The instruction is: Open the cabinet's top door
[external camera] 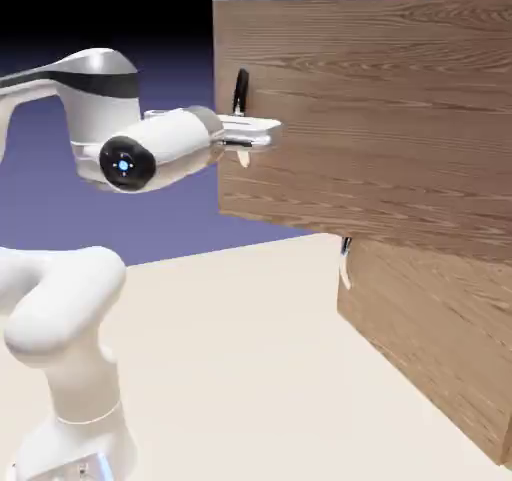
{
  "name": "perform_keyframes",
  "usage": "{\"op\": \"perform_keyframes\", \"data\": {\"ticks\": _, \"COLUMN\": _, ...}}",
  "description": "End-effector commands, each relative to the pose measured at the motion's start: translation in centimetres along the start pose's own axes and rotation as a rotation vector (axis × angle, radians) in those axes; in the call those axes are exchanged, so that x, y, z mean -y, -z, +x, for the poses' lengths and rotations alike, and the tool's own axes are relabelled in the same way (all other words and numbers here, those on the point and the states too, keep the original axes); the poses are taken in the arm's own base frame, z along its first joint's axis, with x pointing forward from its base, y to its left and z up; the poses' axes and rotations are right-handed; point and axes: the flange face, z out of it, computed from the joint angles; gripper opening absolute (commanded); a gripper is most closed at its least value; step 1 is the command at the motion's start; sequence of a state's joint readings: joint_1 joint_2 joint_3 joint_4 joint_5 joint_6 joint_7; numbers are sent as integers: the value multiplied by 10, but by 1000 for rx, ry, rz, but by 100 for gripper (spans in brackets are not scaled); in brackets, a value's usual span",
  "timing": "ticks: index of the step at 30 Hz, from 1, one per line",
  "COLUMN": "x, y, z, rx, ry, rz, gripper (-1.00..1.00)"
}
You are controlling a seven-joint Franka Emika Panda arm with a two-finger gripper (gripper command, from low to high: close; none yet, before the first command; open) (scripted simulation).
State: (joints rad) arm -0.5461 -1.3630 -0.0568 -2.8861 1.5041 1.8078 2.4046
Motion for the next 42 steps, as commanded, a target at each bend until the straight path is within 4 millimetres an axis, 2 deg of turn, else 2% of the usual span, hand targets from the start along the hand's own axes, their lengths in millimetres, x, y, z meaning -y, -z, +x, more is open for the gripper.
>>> {"op": "perform_keyframes", "data": {"ticks": 1, "x": 2, "y": 7, "z": -2, "rx": -12, "ry": 0, "rz": -12, "gripper": -100}}
{"op": "perform_keyframes", "data": {"ticks": 12, "x": 29, "y": 98, "z": -29, "rx": -149, "ry": 0, "rz": -148, "gripper": -100}}
{"op": "perform_keyframes", "data": {"ticks": 25, "x": 87, "y": 209, "z": -87, "rx": -340, "ry": 0, "rz": -340, "gripper": -100}}
{"op": "perform_keyframes", "data": {"ticks": 32, "x": 117, "y": 248, "z": -117, "rx": -420, "ry": 0, "rz": -420, "gripper": -100}}
{"op": "perform_keyframes", "data": {"ticks": 42, "x": 155, "y": 286, "z": -155, "rx": -512, "ry": 0, "rz": -512, "gripper": -100}}
